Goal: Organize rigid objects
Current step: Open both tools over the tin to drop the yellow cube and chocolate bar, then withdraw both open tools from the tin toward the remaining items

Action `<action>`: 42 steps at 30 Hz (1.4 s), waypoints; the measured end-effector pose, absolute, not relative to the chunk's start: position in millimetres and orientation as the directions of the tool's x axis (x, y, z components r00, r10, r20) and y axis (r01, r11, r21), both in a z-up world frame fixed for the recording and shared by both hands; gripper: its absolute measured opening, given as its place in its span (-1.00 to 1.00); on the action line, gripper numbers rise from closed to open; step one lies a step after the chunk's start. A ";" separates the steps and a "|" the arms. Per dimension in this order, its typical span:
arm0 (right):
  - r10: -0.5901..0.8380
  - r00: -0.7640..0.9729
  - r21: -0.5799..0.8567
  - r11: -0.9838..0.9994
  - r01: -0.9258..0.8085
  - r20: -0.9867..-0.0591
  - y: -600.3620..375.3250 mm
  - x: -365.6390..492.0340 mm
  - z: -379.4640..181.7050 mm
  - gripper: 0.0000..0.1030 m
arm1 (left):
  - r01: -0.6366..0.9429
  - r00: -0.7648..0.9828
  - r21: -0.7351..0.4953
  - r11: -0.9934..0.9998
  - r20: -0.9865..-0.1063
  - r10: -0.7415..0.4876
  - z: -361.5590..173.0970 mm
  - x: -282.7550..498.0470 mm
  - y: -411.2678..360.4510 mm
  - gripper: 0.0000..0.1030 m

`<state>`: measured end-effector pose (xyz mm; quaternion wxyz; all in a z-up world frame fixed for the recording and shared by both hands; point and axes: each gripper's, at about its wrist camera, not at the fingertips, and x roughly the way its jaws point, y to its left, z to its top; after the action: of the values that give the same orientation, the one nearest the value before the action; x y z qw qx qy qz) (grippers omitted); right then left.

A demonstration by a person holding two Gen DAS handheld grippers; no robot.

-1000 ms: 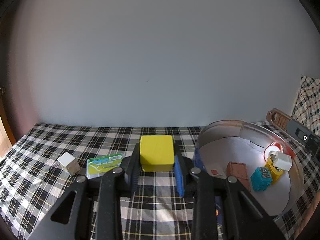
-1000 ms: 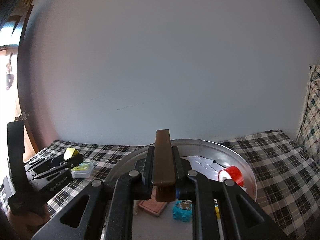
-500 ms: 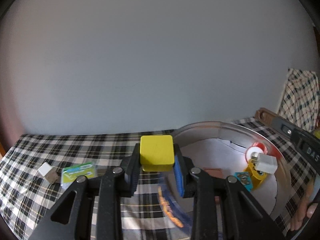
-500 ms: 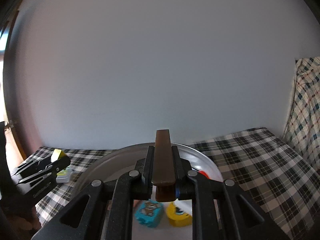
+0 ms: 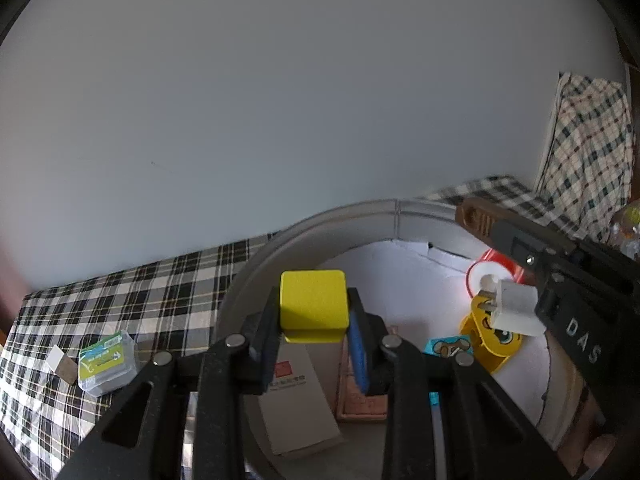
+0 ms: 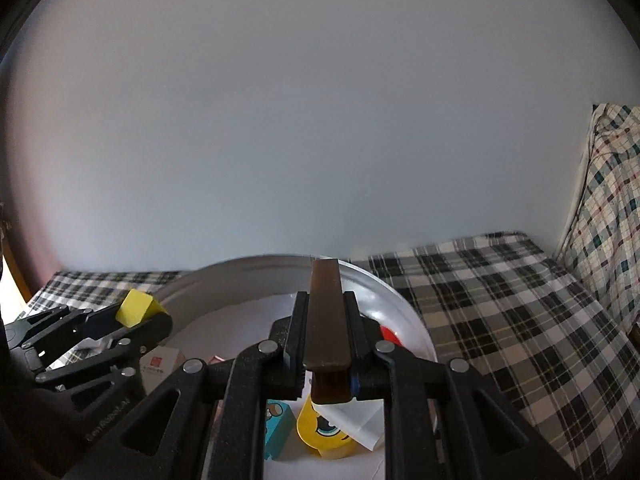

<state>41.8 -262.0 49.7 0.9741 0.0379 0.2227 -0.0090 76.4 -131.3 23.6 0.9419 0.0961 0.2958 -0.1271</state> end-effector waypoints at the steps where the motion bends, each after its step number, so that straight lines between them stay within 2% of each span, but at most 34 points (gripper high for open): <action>1: 0.003 0.896 0.073 0.997 0.033 -0.445 -261.6 43.3 48.2 -0.67 | 0.296 0.784 0.110 0.949 -0.595 -0.176 22.6 79.2 -133.7 -0.44; 7: 0.012 0.876 0.068 0.997 0.024 -0.483 -256.2 50.2 41.8 -0.66 | 0.291 0.747 0.107 0.951 -0.647 -0.156 15.5 89.6 -145.4 -0.39; 9: 0.016 0.876 0.073 0.997 0.022 -0.482 -257.8 51.9 40.9 -0.66 | 0.297 0.748 0.103 0.949 -0.644 -0.164 19.5 87.2 -145.4 0.12; 10: 0.018 0.876 0.075 0.997 0.021 -0.482 -257.8 52.1 40.6 -0.66 | 0.292 0.753 0.110 0.950 -0.639 -0.157 22.4 85.7 -146.0 0.57; 11: 0.023 0.875 0.080 0.997 0.017 -0.484 -259.8 54.0 39.7 -0.66 | 0.281 0.766 0.129 0.951 -0.628 -0.141 23.8 85.0 -147.1 0.83; 12: 0.038 0.877 0.097 0.995 0.010 -0.478 -261.1 53.3 40.4 -0.66 | 0.264 0.785 0.152 0.952 -0.607 -0.122 25.8 82.5 -148.1 0.95; 13: 0.038 0.883 0.112 0.994 0.016 -0.468 -263.6 52.3 40.7 -0.62 | 0.255 0.803 0.164 0.953 -0.584 -0.114 27.7 79.4 -148.7 0.99; 14: 0.029 0.885 0.119 0.992 0.030 -0.465 -265.9 51.7 40.8 -0.54 | 0.255 0.809 0.170 0.952 -0.577 -0.113 28.7 78.6 -148.5 0.99; 16: 0.009 0.880 0.135 0.989 0.063 -0.474 -271.2 51.8 41.1 0.16 | 0.260 0.807 0.174 0.950 -0.580 -0.115 28.7 78.2 -149.7 0.99; 18: 0.007 0.896 0.175 0.981 0.079 -0.444 -278.7 46.6 44.1 0.46 | 0.248 0.822 0.171 0.954 -0.558 -0.114 31.3 77.0 -146.3 0.99; 20: -0.016 0.921 0.199 0.975 0.101 -0.389 -283.5 37.4 49.1 0.50 | 0.238 0.833 0.149 0.960 -0.539 -0.123 34.5 73.7 -142.2 0.99; 23: -0.047 0.934 0.221 0.966 0.132 -0.355 -288.3 31.1 54.4 0.60 | 0.222 0.853 0.137 0.965 -0.506 -0.124 39.8 69.1 -136.8 0.99; 26: -0.050 0.932 0.258 0.954 0.151 -0.359 -297.7 32.6 52.8 0.67 | 0.198 0.879 0.141 0.970 -0.463 -0.112 40.7 61.0 -129.0 0.99; 32: -0.047 0.935 0.333 0.927 0.172 -0.351 -313.7 30.3 44.9 0.67 | 0.173 0.886 0.098 0.980 -0.450 -0.111 32.5 52.0 -102.6 0.99; 38: -0.163 0.960 0.316 0.920 0.231 -0.226 -307.9 8.4 46.8 0.67 | 0.130 0.922 0.071 0.989 -0.375 -0.095 31.7 40.4 -82.0 0.99; 42: -0.229 0.963 0.221 0.941 0.257 -0.143 -291.0 -2.9 49.6 0.67 | 0.121 0.941 0.097 0.988 -0.329 -0.083 28.3 31.8 -78.8 0.99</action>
<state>-2.9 -291.0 49.6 0.9834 0.1199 0.0577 -0.1235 31.8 -78.8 28.3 0.9833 0.0578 0.1644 -0.0516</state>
